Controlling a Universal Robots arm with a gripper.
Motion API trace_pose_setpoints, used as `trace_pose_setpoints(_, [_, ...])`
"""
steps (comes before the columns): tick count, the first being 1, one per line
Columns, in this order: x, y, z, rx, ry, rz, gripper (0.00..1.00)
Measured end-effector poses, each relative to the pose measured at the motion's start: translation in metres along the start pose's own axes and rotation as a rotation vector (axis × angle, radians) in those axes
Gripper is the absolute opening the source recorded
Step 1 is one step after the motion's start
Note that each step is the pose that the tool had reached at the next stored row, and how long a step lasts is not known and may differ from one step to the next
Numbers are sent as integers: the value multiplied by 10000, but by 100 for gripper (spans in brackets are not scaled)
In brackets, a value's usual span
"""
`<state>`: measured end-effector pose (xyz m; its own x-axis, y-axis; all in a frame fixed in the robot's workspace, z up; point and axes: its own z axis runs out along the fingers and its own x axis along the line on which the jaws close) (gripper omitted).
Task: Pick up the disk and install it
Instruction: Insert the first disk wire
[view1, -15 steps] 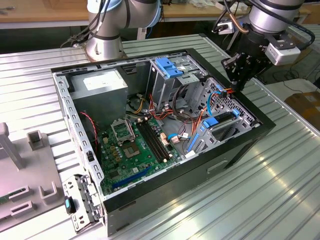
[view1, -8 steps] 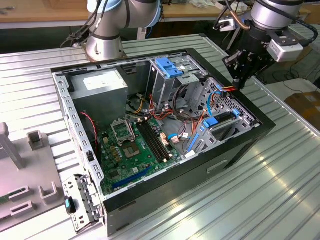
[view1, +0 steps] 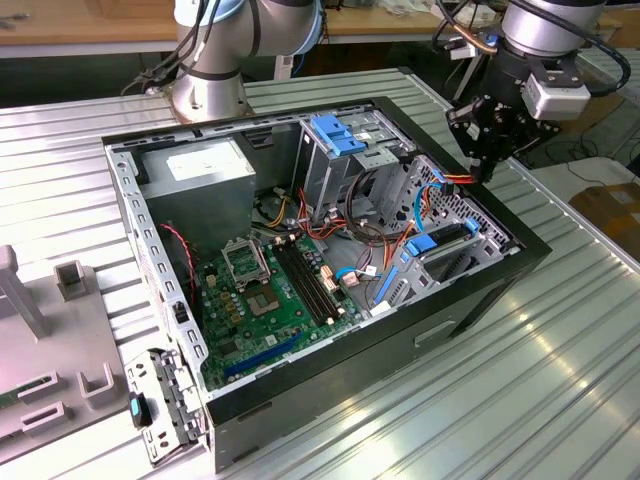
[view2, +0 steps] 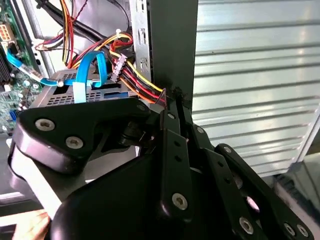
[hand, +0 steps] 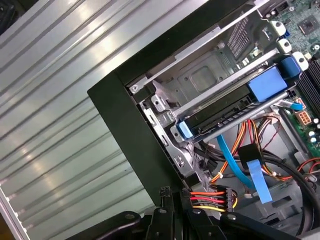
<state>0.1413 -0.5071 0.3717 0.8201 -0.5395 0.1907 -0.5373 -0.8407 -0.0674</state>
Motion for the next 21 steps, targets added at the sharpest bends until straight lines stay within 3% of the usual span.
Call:
trace_pose_setpoints(6, [-3,1,13,-180,64,917,16])
trace_pose_setpoints(8, [-4,1,20,-289,101,1476,16])
trace_pose_setpoints(10, [-5,2,24,-326,114,1674,16])
trace_pose_setpoints(14, [-88,55,11,-359,123,1822,16])
trace_pose_setpoints(15, [-155,99,-3,-360,124,1832,16])
trace_pose_setpoints(16, [-174,112,-7,-368,126,1871,16])
trace_pose_setpoints(19, [-180,115,-3,-450,155,2288,16])
trace_pose_setpoints(21, [-181,116,5,-591,205,3014,16])
